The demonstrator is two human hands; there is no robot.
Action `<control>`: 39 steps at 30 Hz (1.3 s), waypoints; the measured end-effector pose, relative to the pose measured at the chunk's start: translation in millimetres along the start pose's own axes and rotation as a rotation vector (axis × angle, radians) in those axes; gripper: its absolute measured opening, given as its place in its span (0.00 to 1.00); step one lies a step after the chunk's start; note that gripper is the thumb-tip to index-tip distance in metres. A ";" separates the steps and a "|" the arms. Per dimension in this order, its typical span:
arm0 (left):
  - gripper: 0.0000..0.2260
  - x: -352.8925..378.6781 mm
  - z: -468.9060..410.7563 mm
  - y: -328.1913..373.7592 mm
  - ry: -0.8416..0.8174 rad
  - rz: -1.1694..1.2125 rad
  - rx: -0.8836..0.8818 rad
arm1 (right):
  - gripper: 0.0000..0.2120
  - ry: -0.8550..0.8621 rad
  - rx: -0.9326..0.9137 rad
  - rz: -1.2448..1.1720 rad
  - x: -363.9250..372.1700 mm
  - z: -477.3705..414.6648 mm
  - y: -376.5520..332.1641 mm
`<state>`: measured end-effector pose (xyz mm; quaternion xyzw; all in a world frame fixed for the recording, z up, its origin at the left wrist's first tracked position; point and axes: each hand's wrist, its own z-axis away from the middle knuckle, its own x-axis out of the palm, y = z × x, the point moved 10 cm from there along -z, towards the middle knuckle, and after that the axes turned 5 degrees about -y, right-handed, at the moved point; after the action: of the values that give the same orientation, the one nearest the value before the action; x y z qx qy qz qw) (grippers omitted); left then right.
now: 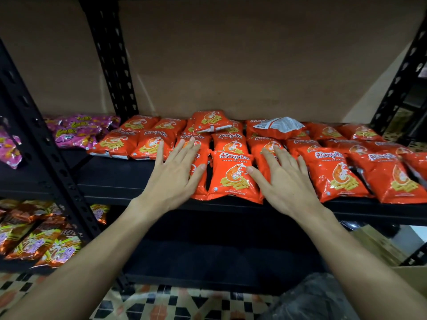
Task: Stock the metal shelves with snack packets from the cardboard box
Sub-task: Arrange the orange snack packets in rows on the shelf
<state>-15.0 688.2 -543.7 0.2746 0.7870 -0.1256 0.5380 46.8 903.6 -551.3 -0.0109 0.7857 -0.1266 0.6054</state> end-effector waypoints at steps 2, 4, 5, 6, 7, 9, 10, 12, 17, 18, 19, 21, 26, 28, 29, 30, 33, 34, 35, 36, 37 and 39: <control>0.29 -2.8 0.7 -0.5 0.020 -0.019 -0.013 | 0.40 -0.008 0.001 -0.006 0.2 0.6 1.1; 0.29 -5.2 0.9 -0.6 0.033 -0.041 -0.015 | 0.38 -0.010 -0.002 -0.008 -1.4 1.2 1.1; 0.29 -5.8 0.9 -0.5 0.031 -0.045 -0.015 | 0.38 -0.014 -0.003 -0.007 -1.8 1.8 0.7; 0.29 -7.0 0.4 0.1 0.032 -0.046 -0.012 | 0.37 -0.016 -0.001 -0.008 -2.6 2.3 0.9; 0.29 -8.5 -0.2 1.4 0.037 -0.046 -0.008 | 0.36 -0.017 0.002 -0.013 -3.5 2.4 1.6; 0.29 -12.2 -1.9 5.3 0.051 -0.048 0.006 | 0.35 -0.014 0.005 -0.029 -7.2 2.1 2.6; 0.29 -14.7 -2.8 7.4 0.064 -0.041 0.015 | 0.35 -0.013 0.004 -0.036 -8.5 1.7 3.0; 0.28 -21.4 -6.0 9.9 0.091 -0.005 0.024 | 0.34 -0.007 0.001 -0.050 -11.6 0.5 3.4; 0.27 -31.6 -34.6 16.0 0.095 0.046 0.041 | 0.31 0.041 -0.009 -0.041 -28.5 -15.9 11.7; 0.26 -34.2 -45.1 16.0 0.092 0.060 0.039 | 0.30 0.059 -0.006 -0.029 -34.4 -22.7 14.1; 0.25 -35.4 -54.9 15.3 0.084 0.060 0.035 | 0.29 0.076 -0.001 -0.012 -38.9 -29.3 16.1; 0.21 -36.0 -77.0 14.1 0.038 0.025 0.011 | 0.26 0.095 0.020 0.027 -47.4 -45.0 20.9; 0.19 -24.0 -121.8 8.4 -0.138 -0.030 -0.103 | 0.22 0.064 0.120 0.073 -63.7 -78.4 31.4; 0.23 -14.3 -133.2 7.7 -0.194 -0.050 -0.113 | 0.23 0.037 0.125 0.088 -62.9 -88.5 31.7; 0.24 -11.1 -139.7 7.5 -0.203 -0.068 -0.109 | 0.25 0.029 0.119 0.094 -62.0 -93.8 31.4; 0.25 -8.5 -144.2 6.9 -0.213 -0.091 -0.107 | 0.26 0.018 0.113 0.102 -60.3 -98.0 31.0; 0.27 0.7 -156.7 4.9 -0.252 -0.143 -0.116 | 0.27 -0.005 0.102 0.176 -54.9 -109.8 33.6; 0.28 3.1 -159.6 4.3 -0.260 -0.156 -0.121 | 0.26 -0.007 0.103 0.201 -53.5 -113.4 35.7; 0.28 5.0 -161.7 3.9 -0.268 -0.166 -0.124 | 0.25 -0.006 0.106 0.215 -53.8 -114.5 37.2; 0.28 6.1 -163.6 4.1 -0.267 -0.176 -0.124 | 0.23 -0.004 0.111 0.222 -54.2 -115.2 38.8; 0.27 7.1 -165.7 3.6 -0.261 -0.186 -0.125 | 0.21 0.004 0.117 0.231 -55.3 -115.0 40.6; 0.24 6.5 -170.4 2.0 -0.236 -0.220 -0.119 | 0.18 0.044 0.119 0.263 -60.2 -113.7 42.7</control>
<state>-148.2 775.8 -483.1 0.1378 0.7498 -0.1681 0.6249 -39.8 976.3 -476.6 0.1310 0.7844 -0.0929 0.5991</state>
